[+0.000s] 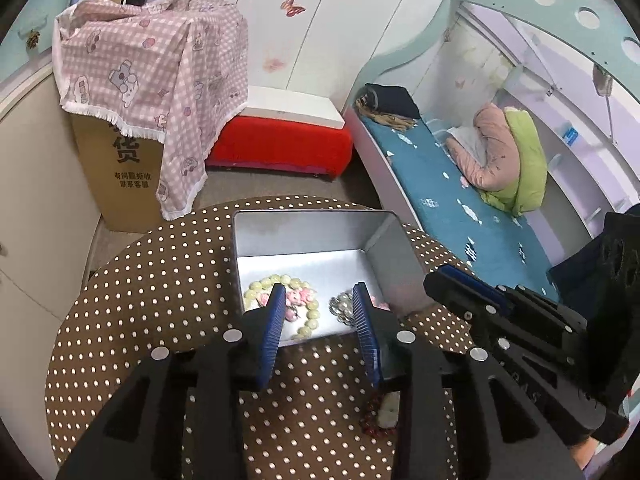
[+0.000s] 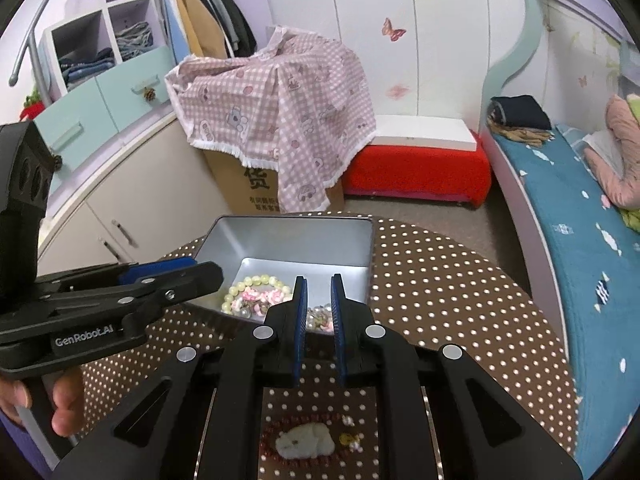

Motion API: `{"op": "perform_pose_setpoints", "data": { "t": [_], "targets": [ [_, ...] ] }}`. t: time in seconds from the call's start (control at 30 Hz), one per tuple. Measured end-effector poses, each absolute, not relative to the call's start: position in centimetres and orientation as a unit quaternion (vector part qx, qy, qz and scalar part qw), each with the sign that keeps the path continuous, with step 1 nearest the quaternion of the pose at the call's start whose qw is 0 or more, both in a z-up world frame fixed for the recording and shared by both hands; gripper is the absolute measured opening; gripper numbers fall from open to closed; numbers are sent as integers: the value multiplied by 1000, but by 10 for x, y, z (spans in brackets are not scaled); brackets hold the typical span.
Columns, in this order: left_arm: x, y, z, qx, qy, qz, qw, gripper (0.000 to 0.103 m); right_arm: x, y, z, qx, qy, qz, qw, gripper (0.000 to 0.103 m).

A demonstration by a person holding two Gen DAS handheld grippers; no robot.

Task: Organize jewelry
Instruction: 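Move both grippers back to the red bead bracelet, then grasp the red bead bracelet with the left gripper and lift it off the pendant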

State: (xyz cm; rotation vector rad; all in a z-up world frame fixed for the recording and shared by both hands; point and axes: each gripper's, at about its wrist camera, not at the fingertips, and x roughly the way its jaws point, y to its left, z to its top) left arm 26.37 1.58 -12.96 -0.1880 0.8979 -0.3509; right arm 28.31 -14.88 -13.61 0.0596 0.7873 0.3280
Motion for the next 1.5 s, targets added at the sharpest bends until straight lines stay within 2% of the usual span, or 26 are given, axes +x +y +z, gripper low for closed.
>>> {"op": "perform_pose_setpoints", "data": {
  "t": [0.03, 0.1, 0.17, 0.67, 1.23, 1.4, 1.43, 1.5],
  "targets": [
    [260, 14, -129, -87, 428, -170, 883, 33, 278, -152, -135, 29, 380, 157, 911, 17],
    [248, 10, -129, -77, 424, -172, 886, 33, 271, -159, -134, 30, 377, 150, 914, 30],
    [237, 3, -131, -66, 422, -175, 887, 33, 262, -166, -135, 29, 375, 142, 916, 35],
    [207, -36, -202, -13, 496, -176, 850, 33, 212, -209, -189, 58, 412, 126, 901, 39],
    [191, -67, -206, 90, 462, -146, 870, 33, 201, -218, -201, 76, 417, 136, 895, 39],
    [191, -66, -206, 93, 461, -145, 870, 33, 201, -217, -200, 77, 417, 135, 896, 39],
    [191, -66, -206, 95, 461, -144, 871, 33, 201, -217, -200, 77, 417, 136, 895, 39],
    [190, -67, -206, 94, 461, -148, 870, 24, 200, -217, -200, 78, 418, 137, 895, 39]
  ]
}}
